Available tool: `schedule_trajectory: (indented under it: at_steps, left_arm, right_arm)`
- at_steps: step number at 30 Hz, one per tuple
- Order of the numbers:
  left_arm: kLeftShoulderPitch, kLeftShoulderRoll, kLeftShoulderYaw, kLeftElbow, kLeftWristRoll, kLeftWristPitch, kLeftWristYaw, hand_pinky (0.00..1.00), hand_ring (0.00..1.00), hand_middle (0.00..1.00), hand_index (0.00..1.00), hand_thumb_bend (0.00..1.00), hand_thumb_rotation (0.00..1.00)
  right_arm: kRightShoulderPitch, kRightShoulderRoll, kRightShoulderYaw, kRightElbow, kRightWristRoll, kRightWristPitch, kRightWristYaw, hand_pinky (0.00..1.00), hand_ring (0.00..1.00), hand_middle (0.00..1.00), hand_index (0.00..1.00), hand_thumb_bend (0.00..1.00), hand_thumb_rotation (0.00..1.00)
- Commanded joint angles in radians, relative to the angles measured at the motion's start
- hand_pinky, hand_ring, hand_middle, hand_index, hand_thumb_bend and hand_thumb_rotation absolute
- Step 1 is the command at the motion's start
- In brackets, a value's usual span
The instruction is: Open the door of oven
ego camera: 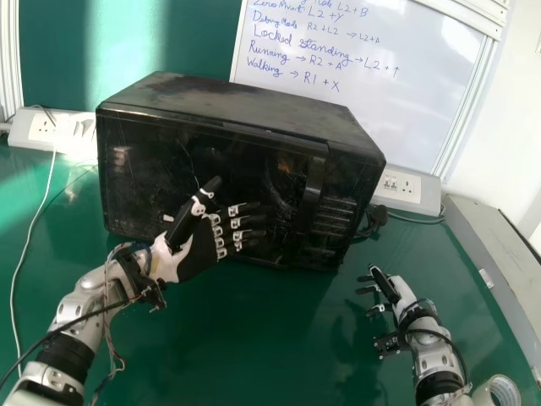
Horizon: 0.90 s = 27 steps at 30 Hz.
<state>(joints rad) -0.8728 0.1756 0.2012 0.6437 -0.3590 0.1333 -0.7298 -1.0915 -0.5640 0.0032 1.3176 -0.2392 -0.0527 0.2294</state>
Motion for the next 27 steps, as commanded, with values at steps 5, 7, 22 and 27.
schedule_trajectory:
  at_steps: [5,7,22,27]
  left_arm:
    - [-0.011,0.005,-0.021,0.052,0.023,-0.066,-0.005,0.74,0.96,1.0,1.0,1.0,0.93]
    - [-0.018,0.0,-0.024,0.064,0.033,-0.091,0.006,0.76,0.97,1.0,1.0,1.0,0.93]
    - [-0.101,-0.044,-0.011,0.156,0.017,-0.151,0.021,0.75,0.99,1.0,0.99,1.0,0.91]
    - [-0.108,-0.051,0.001,0.126,-0.018,-0.104,0.024,0.8,1.0,1.0,1.0,1.0,0.9]
  right_arm:
    - [0.008,0.001,0.009,0.016,-0.008,0.018,0.016,0.31,0.4,0.51,0.65,0.59,1.0]
    - [0.007,0.001,0.008,0.017,-0.008,0.021,0.015,0.32,0.4,0.52,0.65,0.61,1.0]
    - [0.01,0.007,0.016,0.018,-0.021,0.019,-0.005,0.3,0.4,0.53,0.66,0.63,1.0]
    - [0.011,0.011,0.008,0.018,-0.014,0.019,-0.007,0.29,0.39,0.51,0.66,0.61,1.0]
